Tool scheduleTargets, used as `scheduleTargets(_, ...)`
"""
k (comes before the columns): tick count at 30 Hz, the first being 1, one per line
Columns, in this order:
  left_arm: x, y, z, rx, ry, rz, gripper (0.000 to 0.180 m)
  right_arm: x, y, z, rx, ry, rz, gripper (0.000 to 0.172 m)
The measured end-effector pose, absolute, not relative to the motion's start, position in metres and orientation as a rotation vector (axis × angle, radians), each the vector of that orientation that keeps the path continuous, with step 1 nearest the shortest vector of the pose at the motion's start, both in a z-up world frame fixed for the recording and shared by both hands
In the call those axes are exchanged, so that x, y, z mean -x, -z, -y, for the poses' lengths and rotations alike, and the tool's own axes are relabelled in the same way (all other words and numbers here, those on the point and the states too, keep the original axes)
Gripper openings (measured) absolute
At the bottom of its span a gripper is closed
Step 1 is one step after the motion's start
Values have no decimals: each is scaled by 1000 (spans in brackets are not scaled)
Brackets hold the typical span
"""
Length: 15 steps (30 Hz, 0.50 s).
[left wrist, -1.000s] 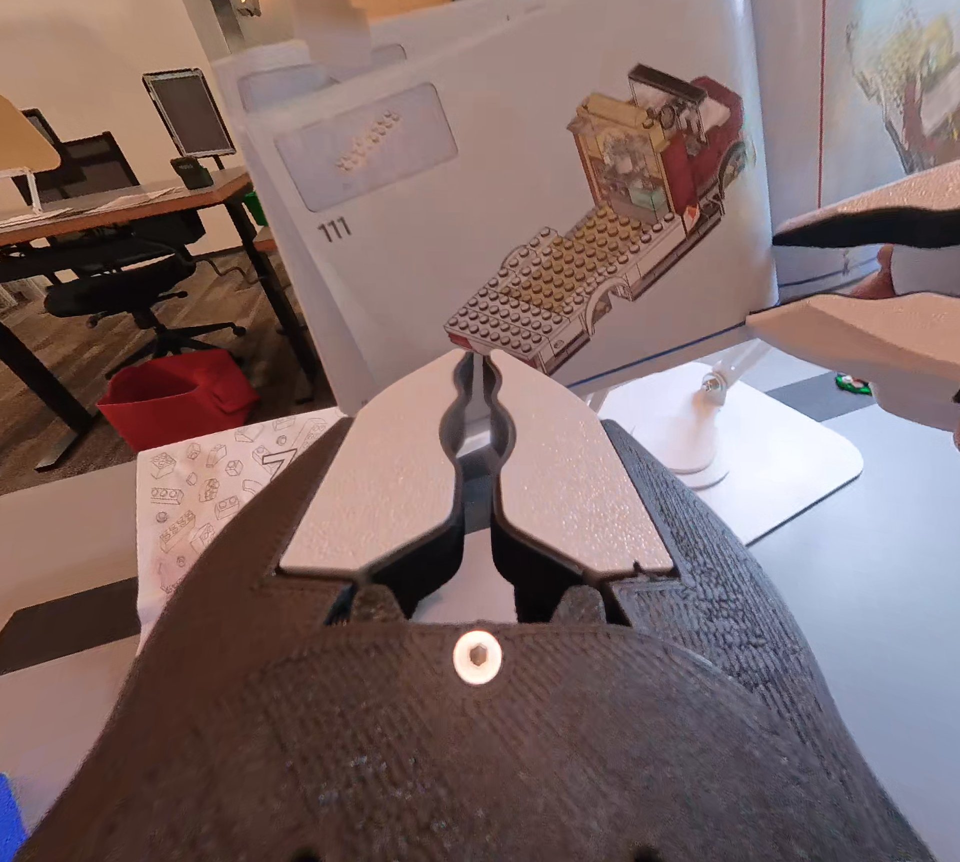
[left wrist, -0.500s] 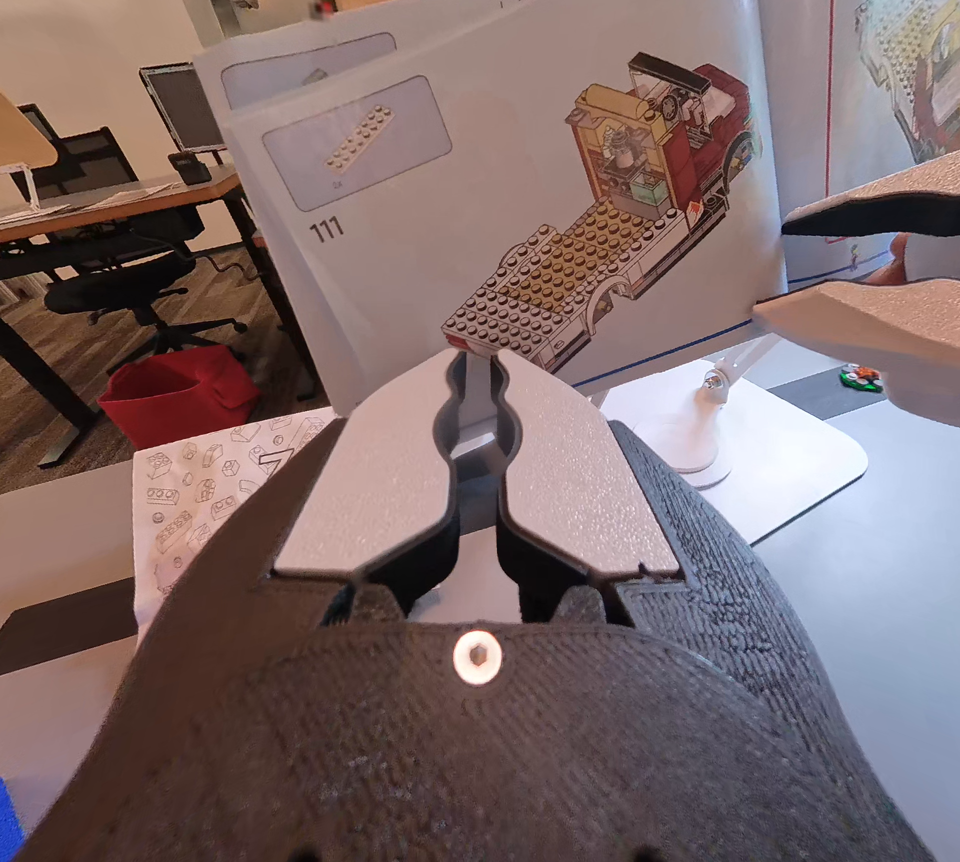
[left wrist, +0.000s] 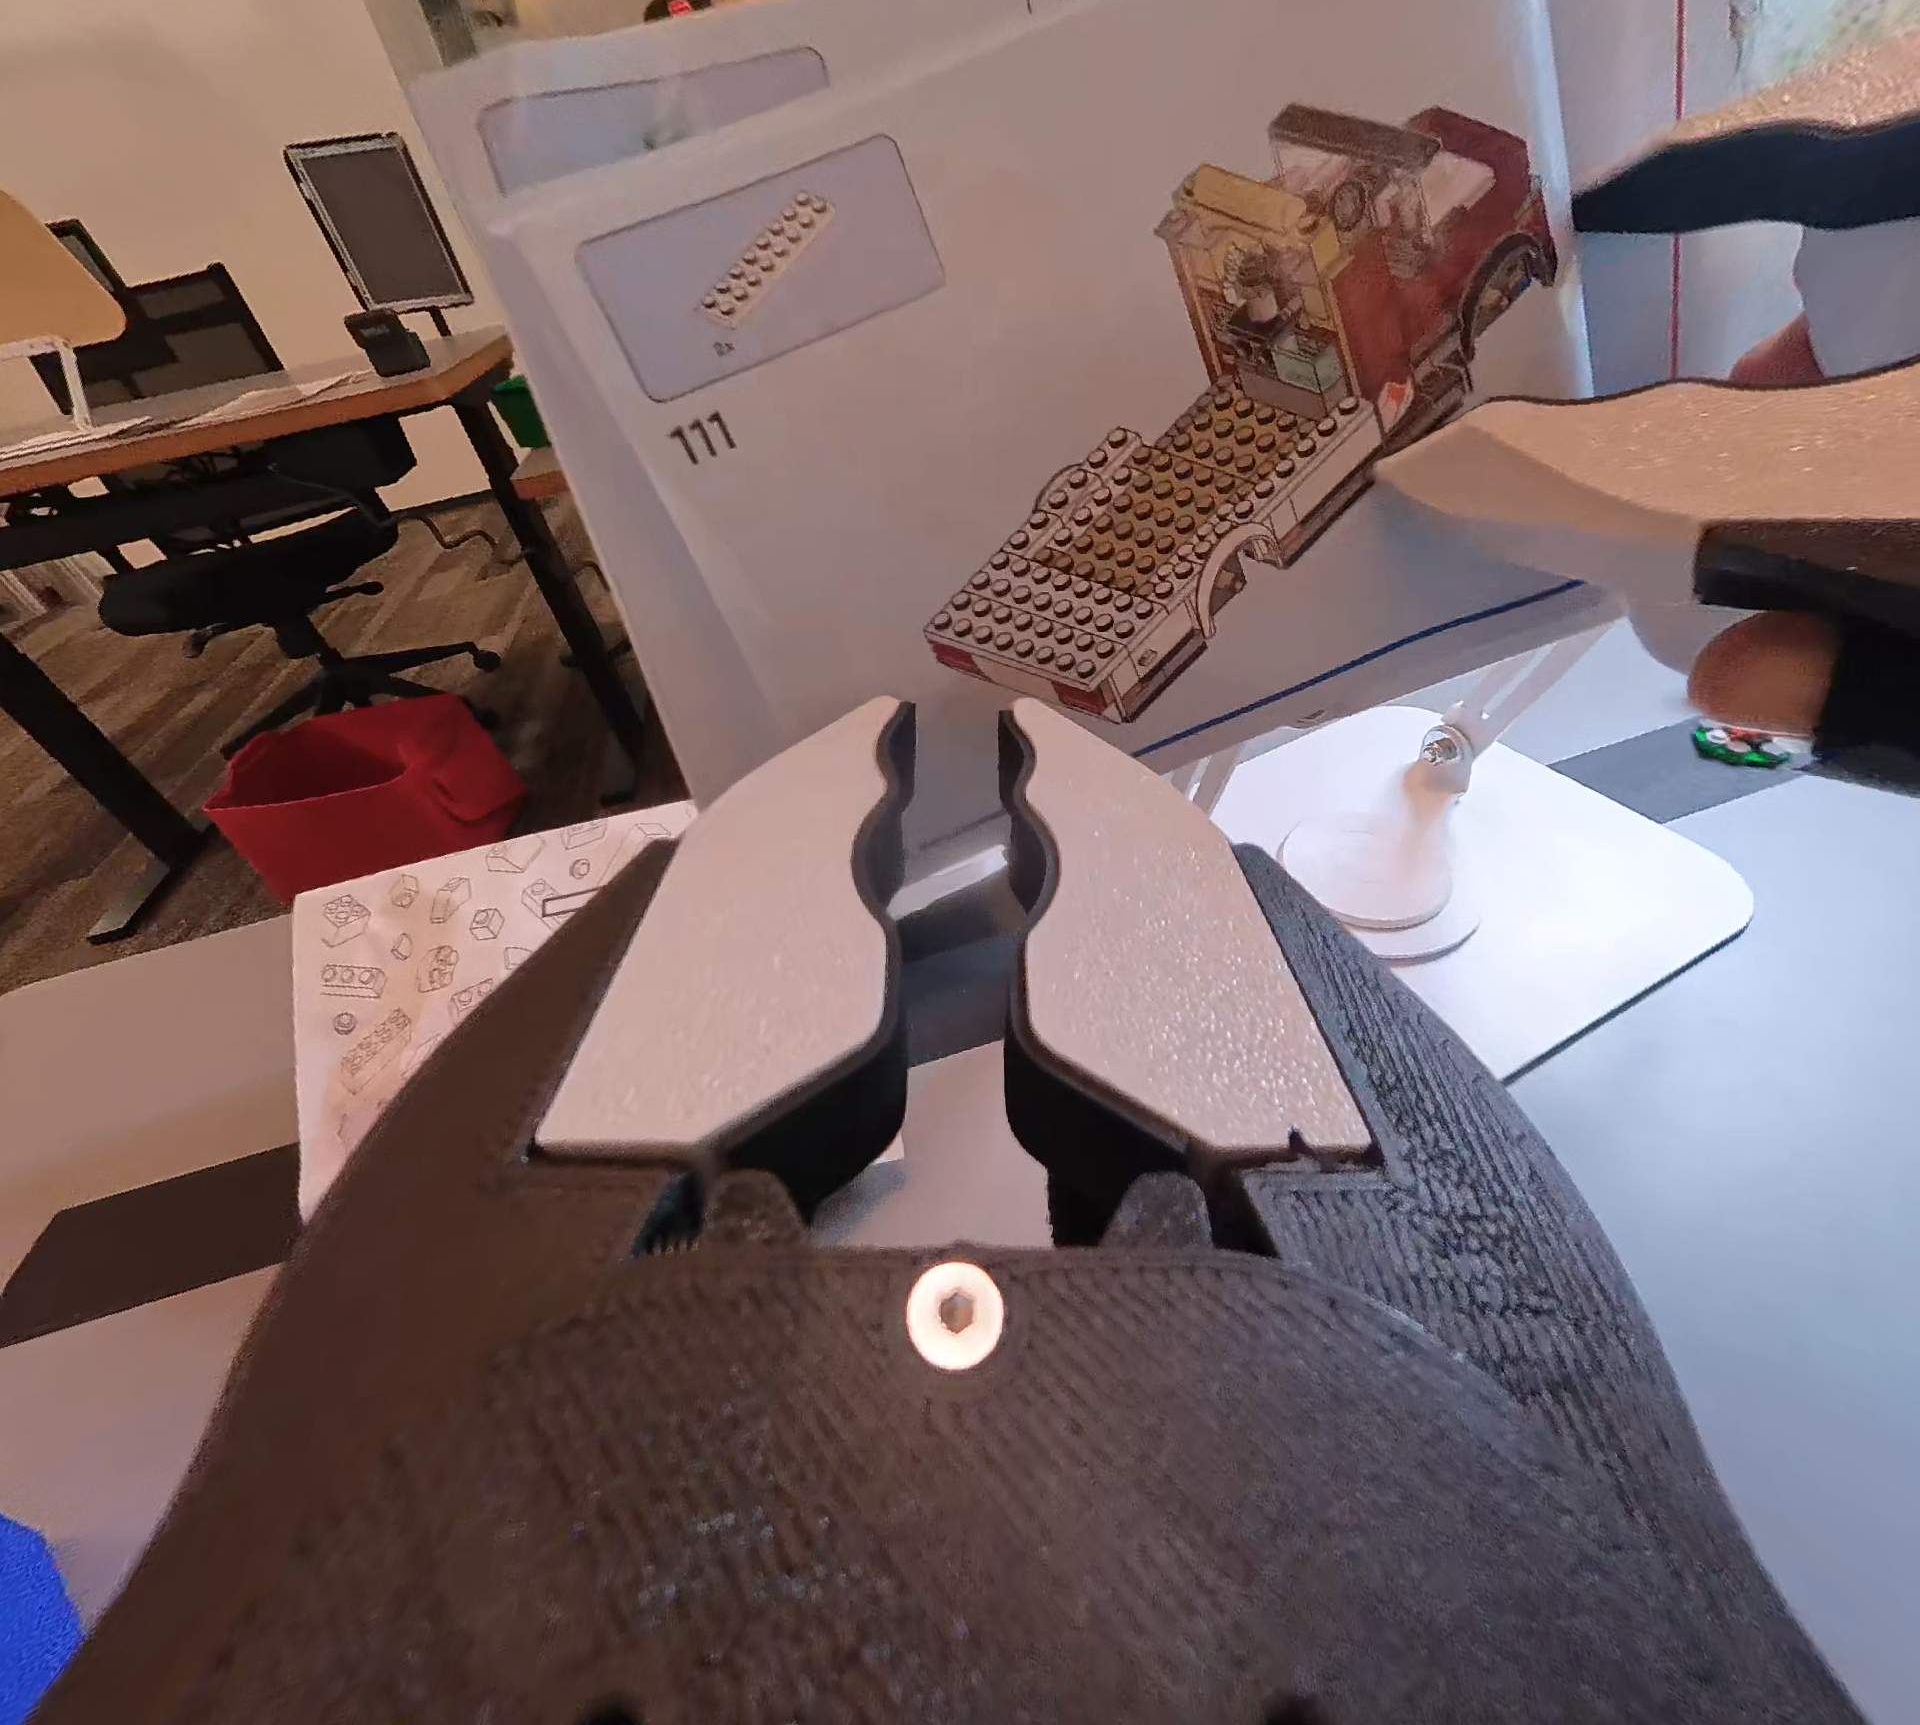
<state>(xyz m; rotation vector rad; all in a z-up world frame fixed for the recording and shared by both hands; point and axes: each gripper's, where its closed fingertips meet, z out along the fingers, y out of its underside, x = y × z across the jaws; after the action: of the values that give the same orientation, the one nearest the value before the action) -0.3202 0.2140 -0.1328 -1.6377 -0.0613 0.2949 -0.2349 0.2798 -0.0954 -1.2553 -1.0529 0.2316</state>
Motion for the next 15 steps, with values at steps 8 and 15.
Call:
scheduleTargets(8, 330, 135, -213, 1637, -295, 80, 16, 219, 87, -289, 1295, -389, 1006, 0)
scheduleTargets(15, 324, 141, -221, 1653, -287, 49, 17, 235, 92, -276, 1341, -363, 1043, 75)
